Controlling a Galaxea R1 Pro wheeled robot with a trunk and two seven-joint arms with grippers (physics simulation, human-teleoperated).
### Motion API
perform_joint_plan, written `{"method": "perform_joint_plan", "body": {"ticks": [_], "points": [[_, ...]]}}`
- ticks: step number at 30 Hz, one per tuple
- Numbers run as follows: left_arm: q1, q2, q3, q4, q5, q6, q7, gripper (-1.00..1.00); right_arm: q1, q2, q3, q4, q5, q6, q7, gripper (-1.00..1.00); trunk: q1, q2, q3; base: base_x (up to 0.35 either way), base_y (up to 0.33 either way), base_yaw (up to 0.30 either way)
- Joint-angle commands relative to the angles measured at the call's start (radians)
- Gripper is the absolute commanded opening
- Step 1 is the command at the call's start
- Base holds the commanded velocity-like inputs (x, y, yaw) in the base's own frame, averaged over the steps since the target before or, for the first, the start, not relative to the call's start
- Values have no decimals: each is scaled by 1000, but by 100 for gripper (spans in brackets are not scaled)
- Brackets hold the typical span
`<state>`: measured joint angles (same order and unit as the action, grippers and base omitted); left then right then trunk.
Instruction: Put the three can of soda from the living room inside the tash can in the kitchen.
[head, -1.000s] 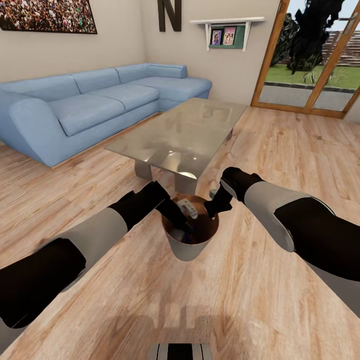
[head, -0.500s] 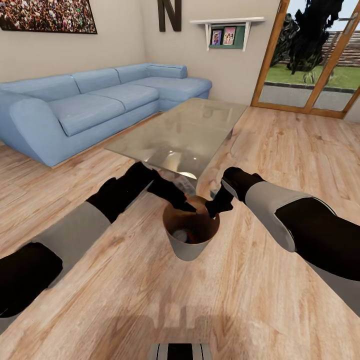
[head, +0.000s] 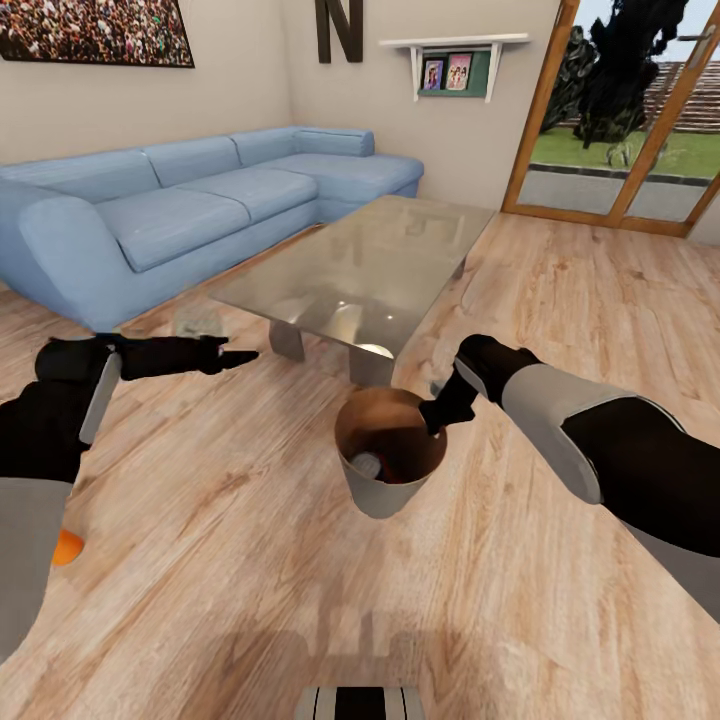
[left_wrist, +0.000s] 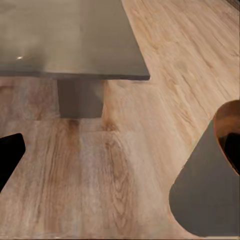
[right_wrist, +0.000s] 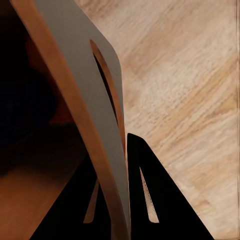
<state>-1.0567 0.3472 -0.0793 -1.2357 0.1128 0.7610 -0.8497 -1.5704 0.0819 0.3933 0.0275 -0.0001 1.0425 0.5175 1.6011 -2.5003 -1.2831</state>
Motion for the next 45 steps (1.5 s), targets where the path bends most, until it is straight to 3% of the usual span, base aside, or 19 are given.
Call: {"method": "perform_joint_plan", "body": {"ticks": [1, 2, 3, 5, 6, 8, 10, 13, 15, 16, 18, 22, 35, 38, 40, 45], "points": [[76, 0, 10, 15, -3, -93, 125, 100, 7, -17, -10, 0, -18, 5, 0, -100, 0, 0, 0, 35, 0, 0], [114, 0, 13, 29, -5, -140, 189, 100, 15, -27, -10, 0, -18, 5, -8, -100, 0, 0, 0, 41, 0, 0], [186, 0, 17, 64, -6, -225, 308, 100, 34, -47, -9, -3, -18, 5, -35, -100, 0, 0, 0, 31, 24, 0], [271, -1, 20, 118, -4, -317, 430, 100, 70, -76, -10, -5, -20, 5, -79, -100, 0, 0, 0, 9, 78, 0], [293, -2, 21, 136, -3, -340, 456, 100, 83, -86, -11, -6, -21, 5, -90, -100, 0, 0, 0, -35, 134, 0], [346, -10, 23, 192, 0, -419, 507, 100, 119, -113, -14, -13, -23, 5, -113, -100, 0, 0, 0, -91, 169, 0], [392, -43, 27, 253, 0, -545, 540, 100, 174, -142, -16, -35, -24, -26, -129, -100, 0, 0, 0, -168, 196, 0], [453, -70, 30, 293, 0, -646, 556, 100, 232, -183, -17, -70, -25, -58, -135, -100, 0, 0, 0, -215, 173, 0], [481, -75, 30, 300, 0, -675, 560, 100, 250, -201, -17, -85, -25, -64, -133, -100, 0, 0, 0, -245, 101, 0], [518, -80, 28, 306, -2, -724, 564, 100, 272, -232, -19, -106, -27, -71, -130, -100, 0, 0, 0, -238, 46, 0], [549, -85, 26, 312, -9, -775, 566, 100, 291, -262, -20, -127, -28, -85, -128, -100, 0, 0, 0, -212, 28, 0], [566, -88, 25, 314, -10, -808, 569, 100, 310, -280, -19, -143, -29, -115, -128, -100, 0, 0, 0, -100, 77, 0], [570, -88, 26, 314, -1, -806, 566, 100, 349, -289, -21, -167, -29, -128, -127, -100, 0, 0, 0, 156, 209, 0], [570, -88, 26, 313, 0, -804, 566, 100, 368, -290, -30, -171, -29, -153, -130, -100, 0, 0, 0, 209, 231, 0], [571, -88, 27, 313, 2, -804, 566, 100, 385, -286, -59, -175, -29, -190, -136, -100, 0, 0, 0, 124, 229, 0], [571, -88, 28, 314, 0, -807, 566, 100, 392, -277, -73, -176, -29, -205, -140, -100, 0, 0, 0, 42, 244, 0]]}}
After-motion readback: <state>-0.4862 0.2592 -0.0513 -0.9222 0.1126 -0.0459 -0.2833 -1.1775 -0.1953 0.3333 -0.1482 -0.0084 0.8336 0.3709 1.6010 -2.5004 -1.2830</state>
